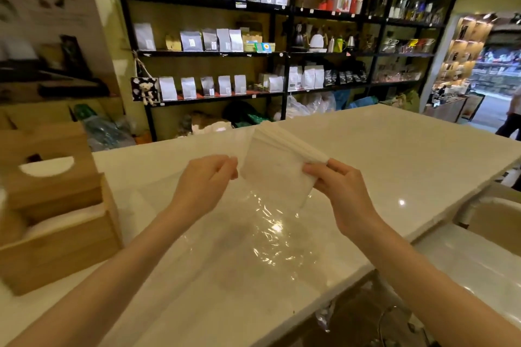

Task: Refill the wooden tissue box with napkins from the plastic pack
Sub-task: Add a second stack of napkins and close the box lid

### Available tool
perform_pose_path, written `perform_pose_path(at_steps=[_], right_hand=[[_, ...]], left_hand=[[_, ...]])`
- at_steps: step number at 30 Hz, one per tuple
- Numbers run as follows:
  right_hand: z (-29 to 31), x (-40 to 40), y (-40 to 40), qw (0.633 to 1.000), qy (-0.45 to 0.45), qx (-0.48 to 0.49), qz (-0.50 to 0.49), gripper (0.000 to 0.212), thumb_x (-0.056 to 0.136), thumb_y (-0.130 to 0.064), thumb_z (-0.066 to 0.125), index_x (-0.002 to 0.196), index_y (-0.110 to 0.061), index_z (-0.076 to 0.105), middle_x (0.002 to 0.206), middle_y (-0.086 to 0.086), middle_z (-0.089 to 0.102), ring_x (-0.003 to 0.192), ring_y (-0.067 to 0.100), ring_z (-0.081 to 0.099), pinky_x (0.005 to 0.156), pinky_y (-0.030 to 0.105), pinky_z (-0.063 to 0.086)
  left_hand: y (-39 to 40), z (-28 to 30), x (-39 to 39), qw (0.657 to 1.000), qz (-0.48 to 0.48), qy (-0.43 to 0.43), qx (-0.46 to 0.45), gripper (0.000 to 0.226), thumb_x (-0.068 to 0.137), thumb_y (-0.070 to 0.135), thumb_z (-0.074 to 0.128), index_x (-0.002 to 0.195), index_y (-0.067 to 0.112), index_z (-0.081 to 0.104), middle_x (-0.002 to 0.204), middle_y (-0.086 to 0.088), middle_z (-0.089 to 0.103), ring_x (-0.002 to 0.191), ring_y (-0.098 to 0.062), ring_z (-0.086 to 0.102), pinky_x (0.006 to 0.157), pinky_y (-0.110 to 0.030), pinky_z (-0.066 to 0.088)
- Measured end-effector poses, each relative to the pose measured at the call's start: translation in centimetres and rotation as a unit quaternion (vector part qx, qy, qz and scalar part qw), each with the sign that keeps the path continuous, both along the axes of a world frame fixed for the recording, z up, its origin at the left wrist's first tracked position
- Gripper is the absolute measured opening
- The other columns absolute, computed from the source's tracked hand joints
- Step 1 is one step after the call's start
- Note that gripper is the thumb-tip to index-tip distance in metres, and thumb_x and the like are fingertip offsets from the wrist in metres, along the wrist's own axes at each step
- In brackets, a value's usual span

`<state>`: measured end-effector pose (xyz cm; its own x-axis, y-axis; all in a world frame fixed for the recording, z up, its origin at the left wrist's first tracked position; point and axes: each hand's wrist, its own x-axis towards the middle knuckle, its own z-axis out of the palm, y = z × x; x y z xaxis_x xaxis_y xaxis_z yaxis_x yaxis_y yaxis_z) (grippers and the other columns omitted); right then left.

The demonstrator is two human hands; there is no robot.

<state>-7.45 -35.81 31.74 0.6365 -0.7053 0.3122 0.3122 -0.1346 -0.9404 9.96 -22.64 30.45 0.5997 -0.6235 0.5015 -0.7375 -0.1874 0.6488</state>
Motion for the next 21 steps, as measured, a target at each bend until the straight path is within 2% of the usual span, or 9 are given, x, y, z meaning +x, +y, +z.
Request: perform_pose_path(at_steps=[2,5,7,10,13,15,18,20,21], right_hand=[[0.1,2.5,0.6,1.0,0.004,-0.018,0.024,0.024,0.075,-0.007,0.067,0.057,-0.022,0.073,0.061,-0.01,0.07,0.067,0.005,0.067,0.075,0.024,0.052],[0.8,5.9,2.1,0.995,-0.014,-0.066,0.08,0.024,0.075,-0.004,0.068,0.063,-0.024,0.074,0.065,-0.012,0.072,0.067,0.001,0.066,0.063,0.014,0.051],[1.3,7.2,3.2,0.983,-0.032,-0.129,0.125,0.03,0.075,-0.001,0.067,0.076,-0.03,0.074,0.075,-0.017,0.074,0.076,-0.002,0.067,0.064,0.01,0.049],[1.6,8.4,4.8,0.945,-0.047,-0.285,0.152,0.034,0.075,-0.007,0.07,0.096,-0.033,0.07,0.092,-0.025,0.072,0.093,-0.002,0.064,0.078,0.012,0.048],[1.4,10.1,5.9,0.874,-0.078,-0.458,0.14,0.033,0.076,-0.021,0.068,0.106,-0.033,0.062,0.107,-0.022,0.065,0.103,-0.001,0.059,0.089,0.032,0.046],[1.2,11.5,6.2,0.822,-0.093,-0.544,0.141,0.033,0.078,-0.026,0.064,0.111,-0.029,0.06,0.113,-0.015,0.063,0.111,0.003,0.054,0.092,0.041,0.043],[0.6,13.5,6.5,0.741,-0.103,-0.649,0.137,0.032,0.082,-0.029,0.06,0.113,-0.025,0.063,0.122,-0.008,0.06,0.121,0.011,0.046,0.1,0.036,0.037],[0.2,14.8,6.7,0.724,-0.091,-0.669,0.142,0.039,0.082,-0.029,0.062,0.12,-0.025,0.059,0.131,-0.007,0.054,0.126,0.011,0.041,0.104,0.029,0.031],[0.0,15.4,6.9,0.741,-0.072,-0.648,0.159,0.047,0.08,-0.029,0.064,0.126,-0.026,0.052,0.135,-0.009,0.048,0.128,0.007,0.038,0.106,0.024,0.029]], left_hand=[[1.7,1.7,-0.1,0.977,-0.073,0.2,0.02,0.057,0.09,0.045,0.031,0.058,0.02,0.071,0.067,0.001,0.073,0.064,-0.006,0.065,0.063,-0.027,0.045],[4.4,3.4,1.3,0.858,-0.192,0.466,0.097,0.083,0.08,0.069,0.018,0.089,0.008,0.074,0.095,-0.01,0.074,0.082,-0.017,0.069,0.064,-0.026,0.054],[6.2,3.7,2.4,0.816,-0.195,0.542,0.058,0.091,0.072,0.074,0.023,0.101,0.001,0.069,0.106,-0.015,0.071,0.093,-0.023,0.068,0.071,-0.028,0.057],[8.7,3.8,3.3,0.772,-0.166,0.609,-0.073,0.08,0.078,0.07,0.029,0.107,0.005,0.067,0.113,-0.021,0.067,0.104,-0.034,0.064,0.077,-0.035,0.058],[11.3,4.0,4.1,0.744,-0.134,0.631,-0.173,0.06,0.073,0.058,0.051,0.113,0.014,0.062,0.108,-0.019,0.069,0.1,-0.035,0.066,0.068,-0.039,0.059],[12.9,4.2,4.5,0.742,-0.109,0.637,-0.179,0.053,0.066,0.048,0.061,0.105,0.012,0.067,0.091,-0.013,0.074,0.083,-0.025,0.071,0.061,-0.033,0.059],[14.9,4.2,5.0,0.787,-0.022,0.603,-0.128,0.044,0.056,0.033,0.071,0.094,0.011,0.069,0.074,-0.006,0.075,0.07,-0.018,0.072,0.055,-0.026,0.059],[15.9,4.1,5.5,0.81,0.018,0.576,-0.11,0.045,0.057,0.025,0.071,0.098,0.011,0.062,0.074,-0.005,0.075,0.069,-0.017,0.072,0.055,-0.025,0.059],[16.4,4.0,5.8,0.816,0.03,0.566,-0.11,0.042,0.059,0.023,0.07,0.098,0.012,0.061,0.074,-0.004,0.075,0.069,-0.016,0.072,0.055,-0.025,0.059]])
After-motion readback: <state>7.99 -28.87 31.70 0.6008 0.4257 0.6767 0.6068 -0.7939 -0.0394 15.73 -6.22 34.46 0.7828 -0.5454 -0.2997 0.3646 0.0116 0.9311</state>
